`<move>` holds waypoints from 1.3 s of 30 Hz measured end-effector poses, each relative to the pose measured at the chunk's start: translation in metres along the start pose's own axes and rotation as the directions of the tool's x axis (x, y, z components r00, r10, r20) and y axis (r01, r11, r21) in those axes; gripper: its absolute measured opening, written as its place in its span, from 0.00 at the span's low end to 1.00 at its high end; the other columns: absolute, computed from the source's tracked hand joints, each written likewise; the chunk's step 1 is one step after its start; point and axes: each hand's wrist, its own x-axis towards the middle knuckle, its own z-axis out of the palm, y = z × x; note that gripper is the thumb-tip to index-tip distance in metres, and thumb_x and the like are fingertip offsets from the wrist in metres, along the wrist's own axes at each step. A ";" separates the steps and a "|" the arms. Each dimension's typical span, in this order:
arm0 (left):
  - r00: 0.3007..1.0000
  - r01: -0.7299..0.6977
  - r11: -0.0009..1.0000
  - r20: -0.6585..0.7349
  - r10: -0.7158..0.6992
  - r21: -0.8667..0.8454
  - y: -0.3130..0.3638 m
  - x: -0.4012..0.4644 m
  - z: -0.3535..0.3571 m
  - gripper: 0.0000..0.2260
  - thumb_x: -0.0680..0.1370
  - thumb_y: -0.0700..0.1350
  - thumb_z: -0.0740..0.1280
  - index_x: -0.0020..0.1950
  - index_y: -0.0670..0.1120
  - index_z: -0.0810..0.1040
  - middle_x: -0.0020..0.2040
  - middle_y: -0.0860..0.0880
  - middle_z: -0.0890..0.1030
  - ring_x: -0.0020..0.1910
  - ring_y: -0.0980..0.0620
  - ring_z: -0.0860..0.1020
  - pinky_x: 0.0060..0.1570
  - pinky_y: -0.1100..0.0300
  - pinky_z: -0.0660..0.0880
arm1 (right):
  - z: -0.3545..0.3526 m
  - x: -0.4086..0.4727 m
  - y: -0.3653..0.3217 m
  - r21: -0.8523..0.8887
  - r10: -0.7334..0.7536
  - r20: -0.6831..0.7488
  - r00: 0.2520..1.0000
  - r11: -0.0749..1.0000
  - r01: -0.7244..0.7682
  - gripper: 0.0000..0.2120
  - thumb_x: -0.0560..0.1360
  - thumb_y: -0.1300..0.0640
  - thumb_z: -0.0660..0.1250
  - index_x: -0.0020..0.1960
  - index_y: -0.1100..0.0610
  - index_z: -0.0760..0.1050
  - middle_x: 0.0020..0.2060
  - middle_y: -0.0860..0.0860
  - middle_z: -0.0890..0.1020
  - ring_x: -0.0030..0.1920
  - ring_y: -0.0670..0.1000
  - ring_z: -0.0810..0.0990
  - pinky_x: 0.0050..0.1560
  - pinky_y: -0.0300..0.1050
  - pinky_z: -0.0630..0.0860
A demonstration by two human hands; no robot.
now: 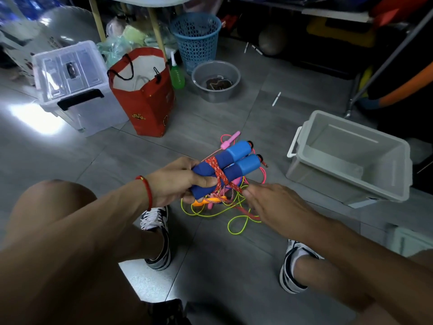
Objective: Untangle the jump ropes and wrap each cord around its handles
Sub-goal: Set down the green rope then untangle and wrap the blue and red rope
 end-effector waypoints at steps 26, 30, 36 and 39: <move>0.991 0.045 0.375 -0.090 0.103 0.926 -0.011 0.029 0.027 0.14 0.75 0.50 0.67 0.57 0.44 0.75 0.54 0.44 0.79 0.50 0.43 0.78 0.44 0.59 0.70 | -0.043 0.012 -0.004 0.011 0.232 0.364 0.902 0.967 -0.253 0.15 0.81 0.48 0.58 0.48 0.56 0.78 0.41 0.52 0.77 0.48 0.58 0.78 0.53 0.54 0.78; 0.987 -0.049 0.206 0.015 0.161 0.977 -0.007 0.024 0.033 0.16 0.75 0.51 0.67 0.60 0.46 0.74 0.55 0.44 0.78 0.49 0.43 0.76 0.45 0.59 0.69 | -0.052 0.014 -0.005 -0.049 0.180 0.271 0.945 0.984 -0.173 0.13 0.78 0.43 0.63 0.49 0.52 0.78 0.45 0.49 0.81 0.49 0.56 0.79 0.48 0.50 0.77; 0.949 -0.202 0.033 0.188 0.254 0.979 -0.006 0.015 0.044 0.19 0.72 0.58 0.67 0.58 0.52 0.74 0.54 0.49 0.78 0.51 0.45 0.78 0.42 0.59 0.67 | -0.043 0.029 0.011 0.100 0.194 0.191 0.962 0.971 -0.216 0.11 0.76 0.43 0.66 0.41 0.49 0.78 0.35 0.47 0.78 0.45 0.55 0.79 0.47 0.50 0.77; 0.935 -0.198 0.060 0.170 0.310 0.978 -0.002 0.010 0.044 0.25 0.70 0.73 0.62 0.49 0.52 0.72 0.44 0.52 0.76 0.44 0.47 0.77 0.42 0.58 0.71 | -0.041 0.033 0.020 0.165 0.204 0.192 0.960 0.958 -0.236 0.12 0.76 0.43 0.67 0.40 0.50 0.81 0.34 0.48 0.80 0.40 0.52 0.79 0.45 0.48 0.77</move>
